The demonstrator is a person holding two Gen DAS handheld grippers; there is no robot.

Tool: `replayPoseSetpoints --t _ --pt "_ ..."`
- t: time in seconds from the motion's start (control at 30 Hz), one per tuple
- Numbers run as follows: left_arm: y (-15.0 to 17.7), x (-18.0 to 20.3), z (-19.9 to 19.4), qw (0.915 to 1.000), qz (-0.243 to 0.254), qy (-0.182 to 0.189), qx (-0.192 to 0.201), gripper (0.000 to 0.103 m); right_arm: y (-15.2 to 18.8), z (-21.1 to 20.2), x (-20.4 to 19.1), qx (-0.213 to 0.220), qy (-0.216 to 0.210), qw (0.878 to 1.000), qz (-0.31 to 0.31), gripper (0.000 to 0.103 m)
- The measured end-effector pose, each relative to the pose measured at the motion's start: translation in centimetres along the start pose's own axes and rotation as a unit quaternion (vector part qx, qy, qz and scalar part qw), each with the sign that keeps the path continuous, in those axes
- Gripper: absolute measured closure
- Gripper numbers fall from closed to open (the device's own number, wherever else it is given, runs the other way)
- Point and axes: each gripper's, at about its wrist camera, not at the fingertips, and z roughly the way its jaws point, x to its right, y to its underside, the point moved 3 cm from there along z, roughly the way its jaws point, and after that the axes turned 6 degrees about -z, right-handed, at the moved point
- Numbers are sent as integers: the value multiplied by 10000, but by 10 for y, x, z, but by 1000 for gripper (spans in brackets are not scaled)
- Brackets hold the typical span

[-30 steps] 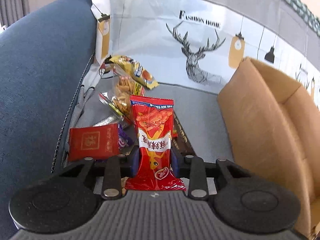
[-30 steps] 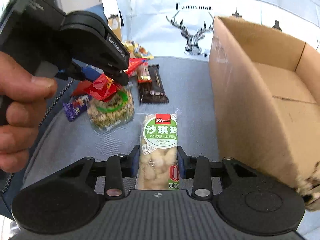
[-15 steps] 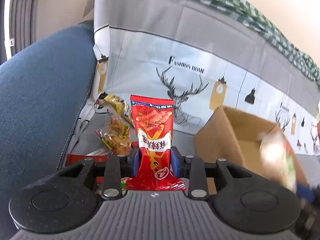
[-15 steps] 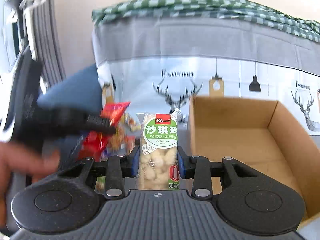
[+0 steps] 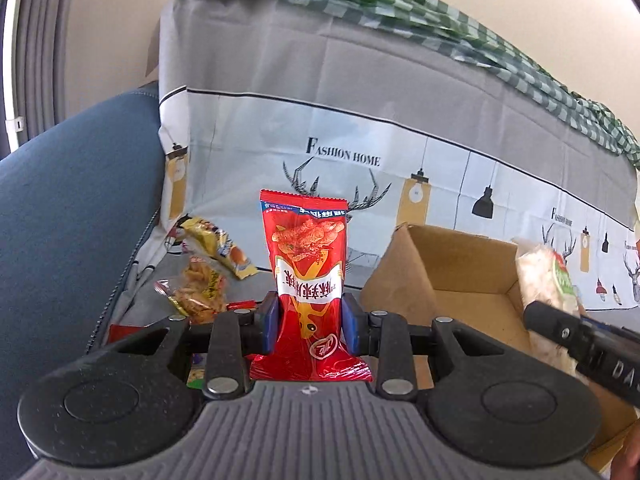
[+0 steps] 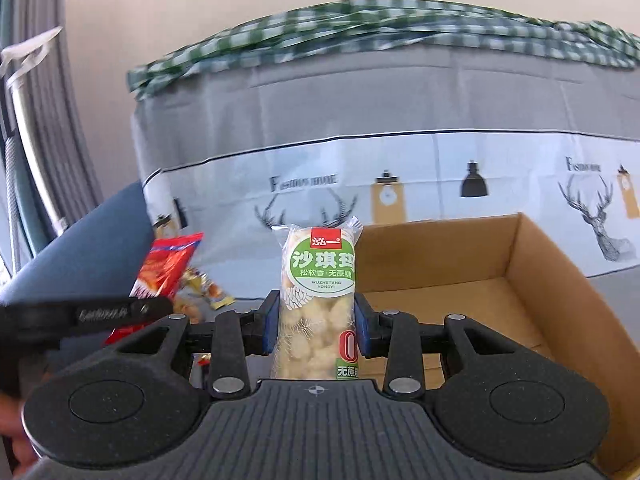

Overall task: Organize snacks
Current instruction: 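Lower both snacks into the box and open both tools, then move both empty tools from the box back to the snack pile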

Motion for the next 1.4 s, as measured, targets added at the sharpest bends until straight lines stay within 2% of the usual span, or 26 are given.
replayPoseSetpoints --t 0.27,0.47,0.7,0.83,0.93,1.0,1.03,1.1,1.27,1.4 --pt "5 38 0 9996 122 155 212 68 0 -6 40 184 505 9984 -197 65" --pt "15 67 4 9988 291 332 208 68 4 -8 74 141 745 9971 -13 65" --pt "17 85 -2 9970 391 497 454 68 4 -11 90 212 904 9957 40 65" --pt "19 94 -5 9952 377 778 467 68 5 -12 95 210 954 9952 56 66" --pt "25 107 -7 9907 448 1231 367 65 5 -13 96 235 1063 9940 109 66" --pt "29 116 -8 9856 485 1594 288 59 6 -15 96 261 1215 9921 169 60" --pt "32 120 -10 9822 534 1783 265 54 6 -16 98 288 1283 9911 208 51" --pt "34 126 -14 9792 659 1896 313 49 7 -17 101 326 1428 9887 313 42" --pt "34 120 -13 9808 623 1817 334 47 7 -15 104 300 1590 9855 518 41" --pt "31 111 -11 9833 470 1730 309 47 6 -13 95 280 1509 9871 461 41"
